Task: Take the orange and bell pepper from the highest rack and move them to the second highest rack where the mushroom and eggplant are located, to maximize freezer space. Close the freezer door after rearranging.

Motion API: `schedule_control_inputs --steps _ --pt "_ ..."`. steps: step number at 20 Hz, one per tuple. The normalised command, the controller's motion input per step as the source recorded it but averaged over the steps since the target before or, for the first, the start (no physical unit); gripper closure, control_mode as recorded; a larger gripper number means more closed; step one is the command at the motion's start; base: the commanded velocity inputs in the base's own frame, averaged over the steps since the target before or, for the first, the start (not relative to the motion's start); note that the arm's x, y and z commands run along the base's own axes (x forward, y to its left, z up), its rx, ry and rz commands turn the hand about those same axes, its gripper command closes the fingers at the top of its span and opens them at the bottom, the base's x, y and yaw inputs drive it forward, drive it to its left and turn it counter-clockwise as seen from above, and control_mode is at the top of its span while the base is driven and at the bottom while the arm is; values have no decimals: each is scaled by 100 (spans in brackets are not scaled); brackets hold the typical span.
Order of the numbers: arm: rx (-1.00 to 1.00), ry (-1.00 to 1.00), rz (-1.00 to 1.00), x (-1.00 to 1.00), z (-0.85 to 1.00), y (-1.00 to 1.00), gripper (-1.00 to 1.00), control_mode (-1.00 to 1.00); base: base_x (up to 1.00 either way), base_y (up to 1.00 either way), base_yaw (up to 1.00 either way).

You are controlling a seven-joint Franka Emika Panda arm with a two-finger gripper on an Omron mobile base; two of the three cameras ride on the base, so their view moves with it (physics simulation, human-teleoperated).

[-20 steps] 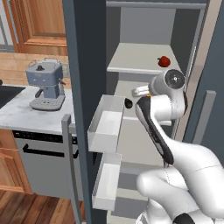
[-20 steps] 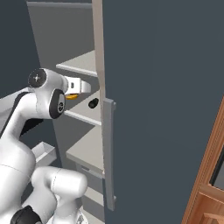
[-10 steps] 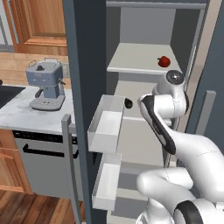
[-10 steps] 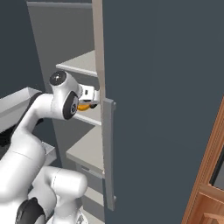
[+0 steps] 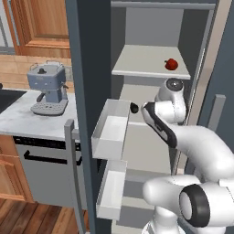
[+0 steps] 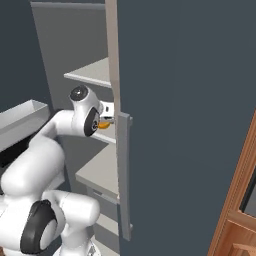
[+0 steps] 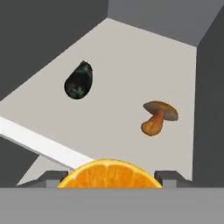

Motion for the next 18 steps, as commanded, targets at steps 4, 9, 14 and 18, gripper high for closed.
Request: schedule_control_inputs --steps 4,9,14,18 --pt "0 0 0 58 -41 0 100 -100 0 0 0" --pt "0 0 0 60 -34 0 100 -100 0 0 0" --pt "0 0 0 51 -14 -9 100 -100 0 0 0" --pt "0 0 0 56 -21 -23 100 -100 0 0 0"
